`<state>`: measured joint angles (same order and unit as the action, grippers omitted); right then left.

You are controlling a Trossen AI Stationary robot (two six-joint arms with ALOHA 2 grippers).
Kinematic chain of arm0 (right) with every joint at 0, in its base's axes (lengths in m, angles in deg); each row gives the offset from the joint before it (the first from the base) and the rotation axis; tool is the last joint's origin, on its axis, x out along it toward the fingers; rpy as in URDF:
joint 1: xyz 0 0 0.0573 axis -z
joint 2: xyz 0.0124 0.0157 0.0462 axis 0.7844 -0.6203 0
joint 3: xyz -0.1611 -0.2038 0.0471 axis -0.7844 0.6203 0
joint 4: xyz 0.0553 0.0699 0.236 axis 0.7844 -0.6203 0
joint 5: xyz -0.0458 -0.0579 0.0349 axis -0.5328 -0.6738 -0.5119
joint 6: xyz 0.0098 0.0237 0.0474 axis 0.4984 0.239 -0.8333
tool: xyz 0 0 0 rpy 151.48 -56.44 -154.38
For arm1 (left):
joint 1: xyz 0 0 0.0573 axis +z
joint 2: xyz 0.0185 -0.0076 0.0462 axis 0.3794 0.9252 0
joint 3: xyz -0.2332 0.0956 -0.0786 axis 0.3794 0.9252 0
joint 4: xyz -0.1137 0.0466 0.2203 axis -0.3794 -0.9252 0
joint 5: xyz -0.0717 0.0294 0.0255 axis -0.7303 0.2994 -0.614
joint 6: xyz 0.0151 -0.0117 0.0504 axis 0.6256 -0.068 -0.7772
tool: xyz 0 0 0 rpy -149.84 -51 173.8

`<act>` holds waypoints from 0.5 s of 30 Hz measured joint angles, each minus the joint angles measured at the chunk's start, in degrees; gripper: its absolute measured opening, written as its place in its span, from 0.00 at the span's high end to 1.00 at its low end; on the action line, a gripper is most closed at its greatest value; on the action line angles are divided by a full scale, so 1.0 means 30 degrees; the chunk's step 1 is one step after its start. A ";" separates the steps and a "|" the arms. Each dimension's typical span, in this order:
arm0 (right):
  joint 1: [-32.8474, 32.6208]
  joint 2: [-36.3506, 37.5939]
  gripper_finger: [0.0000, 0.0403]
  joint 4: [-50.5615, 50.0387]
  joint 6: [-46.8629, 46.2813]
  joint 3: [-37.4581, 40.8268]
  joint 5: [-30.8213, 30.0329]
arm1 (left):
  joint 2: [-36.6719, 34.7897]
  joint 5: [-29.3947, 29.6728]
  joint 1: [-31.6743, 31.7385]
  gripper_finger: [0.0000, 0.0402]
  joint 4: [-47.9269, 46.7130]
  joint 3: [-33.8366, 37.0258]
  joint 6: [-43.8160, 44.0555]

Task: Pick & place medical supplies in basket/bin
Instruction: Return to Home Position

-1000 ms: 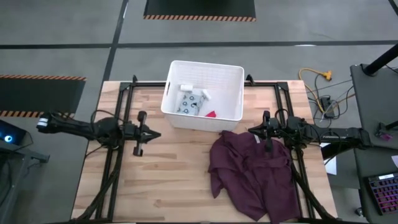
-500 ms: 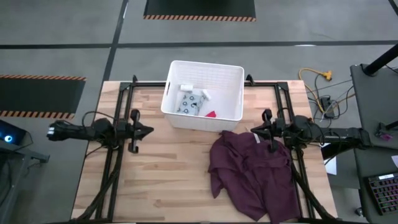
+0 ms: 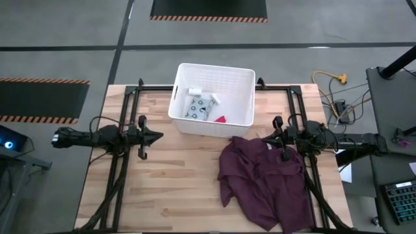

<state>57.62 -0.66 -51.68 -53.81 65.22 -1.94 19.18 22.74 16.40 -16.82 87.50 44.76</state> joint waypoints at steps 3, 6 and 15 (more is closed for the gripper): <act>0.0000 0.0000 0.98 0.0108 -0.0140 0.0000 -0.0010 | 0.0314 0.0120 -0.0007 1.00 -0.0770 0.0000 0.0311; 0.0000 -0.0022 0.98 -0.0046 -0.0248 0.0000 -0.0010 | 0.0797 0.0109 -0.0015 1.00 -0.0772 0.0000 0.0325; 0.0000 -0.0029 0.98 -0.0603 -0.0321 0.0007 -0.0017 | 0.2293 0.0106 -0.0015 1.00 -0.0819 -0.0015 0.0325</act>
<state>57.62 -0.75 -53.49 -54.77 65.24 -1.99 26.06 23.06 16.36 -19.27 87.46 45.74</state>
